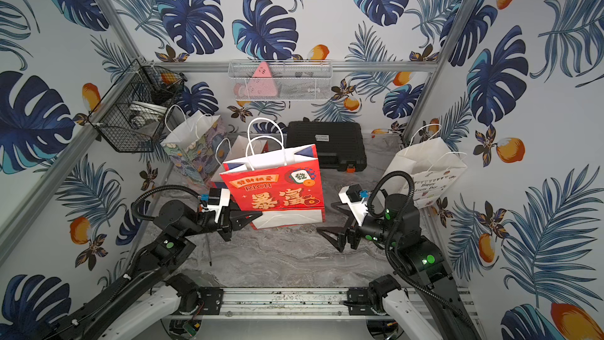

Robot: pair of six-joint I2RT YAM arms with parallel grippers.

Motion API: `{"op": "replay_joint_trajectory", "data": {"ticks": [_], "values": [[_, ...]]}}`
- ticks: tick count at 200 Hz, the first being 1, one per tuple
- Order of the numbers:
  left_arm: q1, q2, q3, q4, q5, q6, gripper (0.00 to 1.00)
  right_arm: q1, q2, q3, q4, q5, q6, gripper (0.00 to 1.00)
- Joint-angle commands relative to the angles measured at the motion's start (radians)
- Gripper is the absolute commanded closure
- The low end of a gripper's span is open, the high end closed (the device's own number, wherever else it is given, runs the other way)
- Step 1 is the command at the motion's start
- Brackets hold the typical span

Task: Put away the paper bag
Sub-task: Press the paper bag.

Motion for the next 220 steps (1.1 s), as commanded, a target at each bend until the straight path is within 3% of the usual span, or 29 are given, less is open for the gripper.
{"op": "replay_joint_trajectory", "data": {"ticks": [1, 48, 80, 101, 142, 178, 186, 191, 203, 220], "values": [[0.000, 0.008, 0.012, 0.072, 0.047, -0.033, 1.00, 0.001, 0.040, -0.012, -0.039, -0.112, -0.019, 0.05], [0.000, 0.038, -0.019, 0.229, 0.093, -0.154, 1.00, 0.001, 0.006, -0.127, 0.310, -0.260, 0.043, 0.19], [0.000, 0.044, -0.030, 0.263, 0.097, -0.179, 1.00, 0.002, 0.038, -0.166, 0.487, -0.330, 0.137, 0.36], [0.001, 0.040, -0.023, 0.228, 0.095, -0.163, 1.00, 0.010, 0.064, -0.164, 0.513, -0.343, 0.148, 0.55], [0.000, 0.039, -0.033, 0.219, 0.086, -0.156, 1.00, 0.020, 0.071, -0.168, 0.556, -0.361, 0.155, 1.00], [0.000, 0.028, -0.035, 0.185, 0.083, -0.138, 1.00, 0.021, 0.068, -0.167, 0.590, -0.357, 0.173, 1.00], [-0.001, 0.024, -0.036, 0.174, 0.085, -0.131, 1.00, 0.021, 0.068, -0.162, 0.593, -0.346, 0.175, 0.76], [0.000, 0.022, -0.034, 0.166, 0.085, -0.126, 1.00, 0.021, 0.067, -0.159, 0.594, -0.333, 0.177, 0.68], [-0.001, 0.018, -0.032, 0.149, 0.087, -0.117, 1.00, 0.021, 0.067, -0.151, 0.600, -0.321, 0.175, 0.62], [0.000, 0.019, -0.034, 0.145, 0.092, -0.120, 1.00, 0.021, 0.071, -0.145, 0.626, -0.322, 0.187, 0.64]]}}
